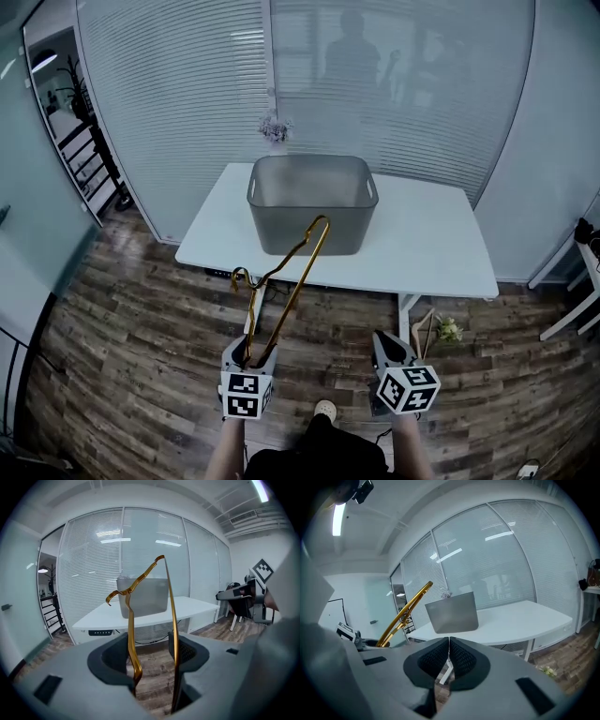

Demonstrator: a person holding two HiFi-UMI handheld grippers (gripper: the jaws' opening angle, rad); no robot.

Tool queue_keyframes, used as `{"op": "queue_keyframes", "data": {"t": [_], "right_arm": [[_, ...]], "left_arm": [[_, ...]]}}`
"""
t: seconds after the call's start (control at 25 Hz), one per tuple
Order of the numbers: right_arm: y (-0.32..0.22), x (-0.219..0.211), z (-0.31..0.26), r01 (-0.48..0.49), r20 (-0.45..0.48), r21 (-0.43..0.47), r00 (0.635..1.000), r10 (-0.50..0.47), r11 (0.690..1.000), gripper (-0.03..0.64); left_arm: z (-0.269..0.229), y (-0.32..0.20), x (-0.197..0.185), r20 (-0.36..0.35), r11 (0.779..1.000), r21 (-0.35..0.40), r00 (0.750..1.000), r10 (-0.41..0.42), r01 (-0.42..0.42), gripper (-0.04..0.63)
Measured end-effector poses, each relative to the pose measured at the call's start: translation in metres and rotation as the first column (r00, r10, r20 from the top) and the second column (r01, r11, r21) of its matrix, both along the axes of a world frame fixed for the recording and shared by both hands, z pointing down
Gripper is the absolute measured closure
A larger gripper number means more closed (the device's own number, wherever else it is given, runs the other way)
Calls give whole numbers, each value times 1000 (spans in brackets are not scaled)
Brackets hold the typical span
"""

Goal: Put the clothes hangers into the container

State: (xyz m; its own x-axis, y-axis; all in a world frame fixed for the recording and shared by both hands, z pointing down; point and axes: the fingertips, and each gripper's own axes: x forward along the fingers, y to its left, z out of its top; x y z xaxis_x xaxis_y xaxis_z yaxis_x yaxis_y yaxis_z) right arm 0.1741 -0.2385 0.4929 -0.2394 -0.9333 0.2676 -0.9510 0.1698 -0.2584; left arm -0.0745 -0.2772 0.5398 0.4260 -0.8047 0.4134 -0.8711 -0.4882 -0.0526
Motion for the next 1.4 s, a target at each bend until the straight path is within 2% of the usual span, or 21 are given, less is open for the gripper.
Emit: {"op": "queue_keyframes", "data": {"t": [0.4, 0.88, 1.04, 1.4], "right_arm": [[-52, 17, 0, 25, 7, -1, 1000, -25, 1000, 589], [-100, 25, -3, 86, 0, 12, 996, -86, 996, 589], [-111, 30, -2, 105, -6, 27, 994, -105, 994, 589], [-116, 26, -10, 142, -16, 60, 990, -141, 988, 589]], "left_arm": [[-3, -48, 17, -4, 1000, 6, 1000, -23, 23, 330], [-1, -85, 21, 7, 997, 13, 997, -82, 82, 330], [-6, -93, 30, -5, 996, 32, 996, -86, 86, 330], [-9, -90, 25, 25, 994, 50, 995, -96, 95, 330]]}}
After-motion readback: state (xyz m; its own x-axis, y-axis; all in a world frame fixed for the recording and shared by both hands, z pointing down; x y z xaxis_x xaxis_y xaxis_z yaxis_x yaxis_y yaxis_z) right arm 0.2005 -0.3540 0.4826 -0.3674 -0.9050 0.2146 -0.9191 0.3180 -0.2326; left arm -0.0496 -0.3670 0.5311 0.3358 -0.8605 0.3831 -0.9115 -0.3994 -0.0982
